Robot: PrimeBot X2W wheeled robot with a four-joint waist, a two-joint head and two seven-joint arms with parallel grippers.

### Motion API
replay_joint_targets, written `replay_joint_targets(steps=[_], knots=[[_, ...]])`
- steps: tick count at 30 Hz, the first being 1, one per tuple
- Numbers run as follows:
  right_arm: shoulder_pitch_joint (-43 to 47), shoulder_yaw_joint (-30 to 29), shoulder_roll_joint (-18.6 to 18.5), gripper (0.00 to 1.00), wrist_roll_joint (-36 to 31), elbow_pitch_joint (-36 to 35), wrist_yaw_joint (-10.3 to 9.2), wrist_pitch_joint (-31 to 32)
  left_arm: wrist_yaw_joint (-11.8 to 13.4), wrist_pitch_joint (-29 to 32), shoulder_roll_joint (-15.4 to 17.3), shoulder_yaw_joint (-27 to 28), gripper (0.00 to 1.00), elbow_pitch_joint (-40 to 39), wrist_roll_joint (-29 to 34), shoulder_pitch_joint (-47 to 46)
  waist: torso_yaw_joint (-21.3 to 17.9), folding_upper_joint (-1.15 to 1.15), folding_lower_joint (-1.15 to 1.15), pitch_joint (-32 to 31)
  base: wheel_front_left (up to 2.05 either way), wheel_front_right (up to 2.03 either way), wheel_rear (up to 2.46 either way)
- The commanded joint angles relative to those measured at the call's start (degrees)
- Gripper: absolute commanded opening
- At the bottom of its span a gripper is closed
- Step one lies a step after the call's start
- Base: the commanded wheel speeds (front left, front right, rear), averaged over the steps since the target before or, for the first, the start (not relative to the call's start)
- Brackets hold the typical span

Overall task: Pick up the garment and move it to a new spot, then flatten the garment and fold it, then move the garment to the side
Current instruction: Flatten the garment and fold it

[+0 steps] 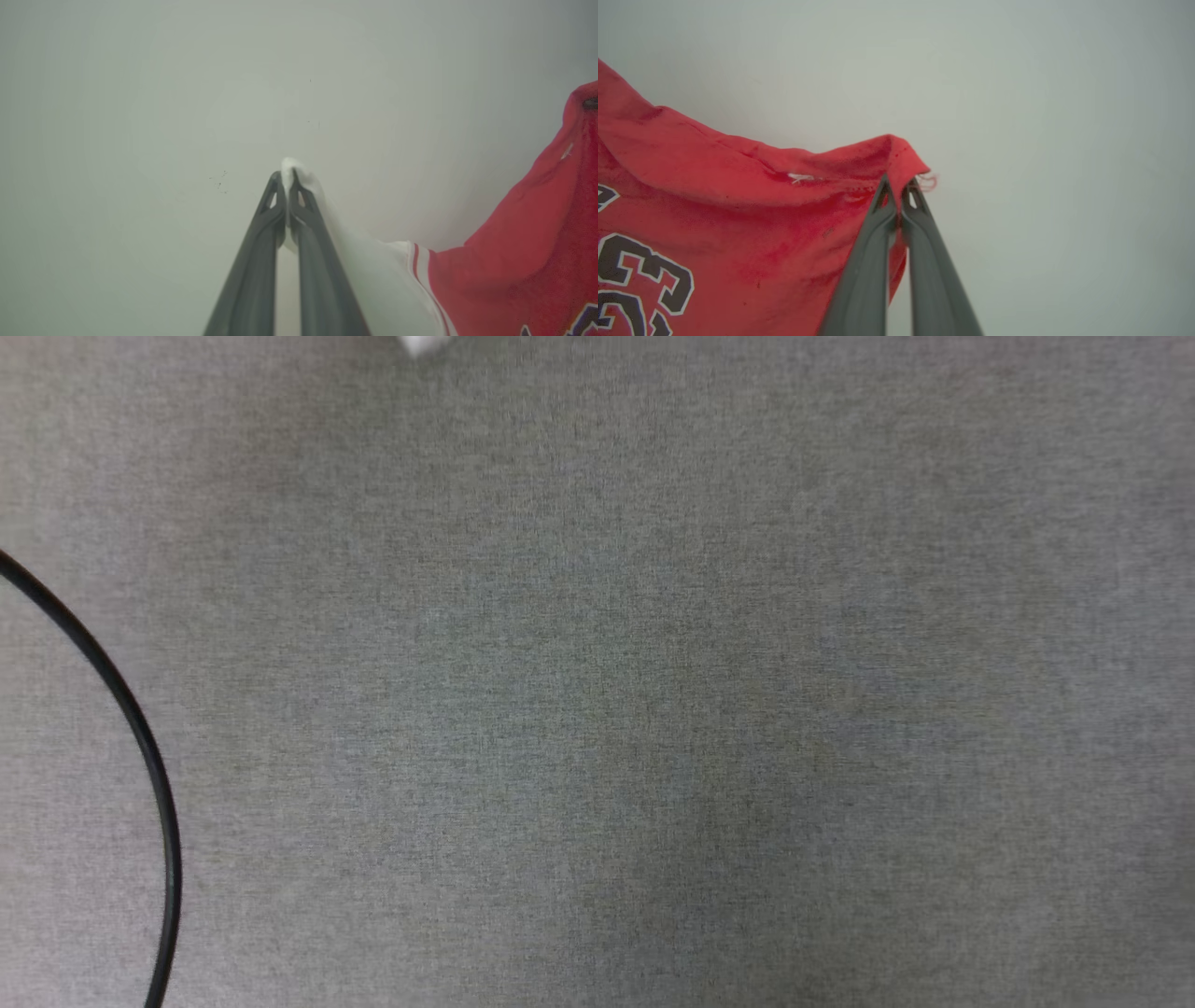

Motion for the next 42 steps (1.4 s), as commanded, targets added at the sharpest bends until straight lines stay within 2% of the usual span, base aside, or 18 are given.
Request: replay_joint_targets(steps=[1,5,10,16,22,26,32,36,42], knots=[[-3.4,1.2,1.5,0.0,-0.6,3.5,-0.04,-1.6,-0.7,-1.7,-1.2,-0.5,0.0,4.2,0.5,-4.3,0.3,0.0,-0.01,1.5,0.0,0.0,0.0],[-4.8,3.5,3.3,0.0,0.1,7.9,-0.04,-3.7,-1.4,-3.9,-2.5,-1.2,0.0,9.6,-0.1,-6.7,0.3,0.0,-0.01,2.2,0.0,0.0,0.0],[-1.8,7.5,3.6,0.0,1.8,11.0,-0.04,-5.8,-2.0,-6.0,-2.3,-2.6,0.0,13.9,-0.9,-4.4,0.2,0.0,-0.01,2.5,0.0,0.0,0.0],[4.4,13.2,4.4,0.0,4.7,12.7,-0.05,-9.7,-2.4,-8.3,-1.1,-5.5,0.0,15.9,-2.4,3.1,-0.2,0.0,-0.01,1.1,0.0,0.0,0.0],[13.9,17.4,5.5,0.0,9.0,14.9,-0.05,-13.5,-2.5,-9.7,-0.9,-8.0,0.0,16.0,-4.9,15.2,-0.1,0.0,-0.01,-2.5,0.0,0.0,0.0],[21.3,20.0,6.3,0.0,12.0,15.9,-0.04,-16.2,-2.5,-10.2,0.1,-8.3,0.0,13.5,-7.3,24.7,-0.4,0.0,-0.01,-5.5,0.0,0.0,0.0],[31.9,24.5,4.2,0.0,16.3,13.9,-0.04,-19.5,-1.9,-10.5,3.0,-8.8,0.0,6.8,-9.2,40.6,-0.7,0.0,-0.01,-10.6,0.0,0.0,0.0],[39.0,27.2,1.6,0.0,19.5,11.7,-0.04,-20.6,-0.2,-10.5,5.6,-8.6,0.0,0.1,-10.2,51.3,-0.6,0.0,-0.01,-13.5,0.0,0.0,0.0],[50.0,30.4,-1.7,0.0,22.9,8.4,-0.04,-23.1,4.1,-10.4,10.1,-8.9,0.0,-10.0,-12.2,68.9,-0.4,0.0,-0.01,-17.8,0.0,0.0,0.0]])
